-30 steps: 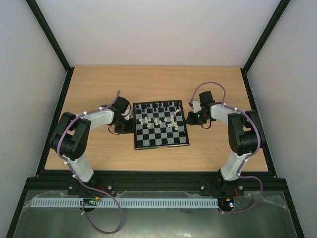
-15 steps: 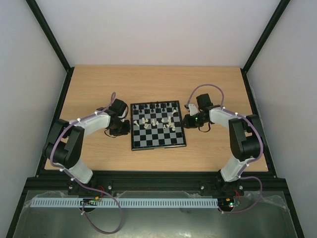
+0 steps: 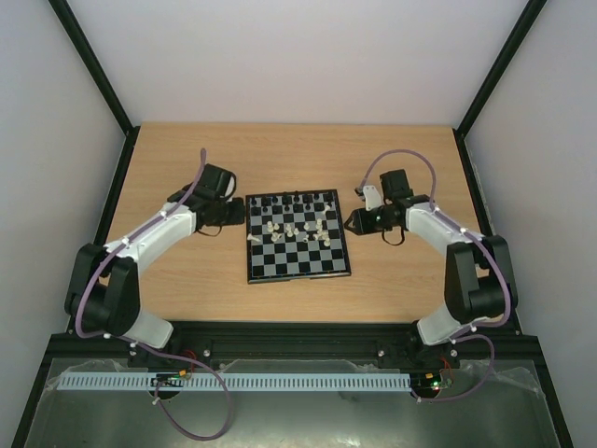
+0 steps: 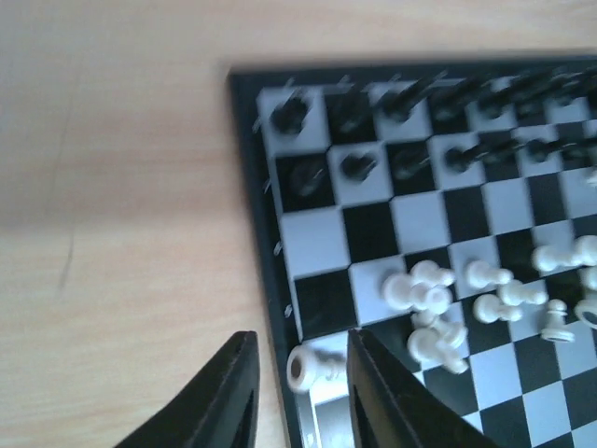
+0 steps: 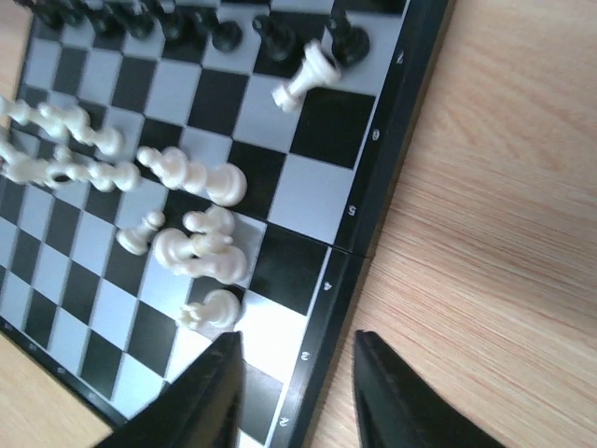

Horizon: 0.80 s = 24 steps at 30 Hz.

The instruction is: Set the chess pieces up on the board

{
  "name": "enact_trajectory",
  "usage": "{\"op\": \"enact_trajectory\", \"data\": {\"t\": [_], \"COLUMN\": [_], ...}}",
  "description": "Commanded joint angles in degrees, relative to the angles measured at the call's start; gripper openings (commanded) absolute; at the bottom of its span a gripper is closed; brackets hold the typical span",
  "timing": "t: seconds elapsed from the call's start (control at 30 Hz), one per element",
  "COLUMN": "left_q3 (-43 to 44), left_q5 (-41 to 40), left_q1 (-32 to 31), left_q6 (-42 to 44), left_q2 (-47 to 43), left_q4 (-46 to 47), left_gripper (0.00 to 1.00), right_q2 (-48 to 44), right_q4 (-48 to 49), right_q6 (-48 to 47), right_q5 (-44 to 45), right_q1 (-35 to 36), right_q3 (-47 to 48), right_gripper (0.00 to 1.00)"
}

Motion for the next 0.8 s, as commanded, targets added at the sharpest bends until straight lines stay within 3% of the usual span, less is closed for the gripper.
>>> {"op": "enact_trajectory", "data": {"t": [0.0,0.17,0.23,0.43,0.5,0.6,0.77], "left_q3": [1.28,-3.32,-5.72,-4.28,-5.04,-8.44,-11.60], "left_q5": [1.31,4.63,7.15,-0.57,-4.19,-12.35,-18.83], "left_q1": [-0.67,-2.12,-3.56,-10.03,-10.75,-10.53,-6.18], "left_q6": [8.02,11.10,11.37,13.13,12.08,10.95,5.88], "left_q2": [-3.66,-5.67,-7.75,-13.14,-16.66,-21.71,-23.14], "left_q4": [8.26,15.81,19.44,21.53,24.88,30.65,29.92], "left_gripper": [0.29,0.38,0.41,0.47,0.61,0.95,0.99], "right_q2": [-5.17,-7.95,-8.88,-6.46,-4.23,-0.82,5.09], "right_q4": [-4.85,-9.34,-9.01,-8.87,-9.25,-9.34,-11.03], "right_q6": [-5.25,-13.35,-15.10,-17.74,-18.17,-17.60,-17.95], "right_q5": [-0.30,-4.41,-3.40,3.87,7.11,7.96,10.32], "right_q1": [0.04,1.29,2.85,8.24,9.87,11.51,16.35], "right_q3": [2.95,6.73,6.89,10.84,12.94,16.04,20.82], "right_gripper": [0.40,0.65,0.66,0.59,0.56,0.50,0.42]}}
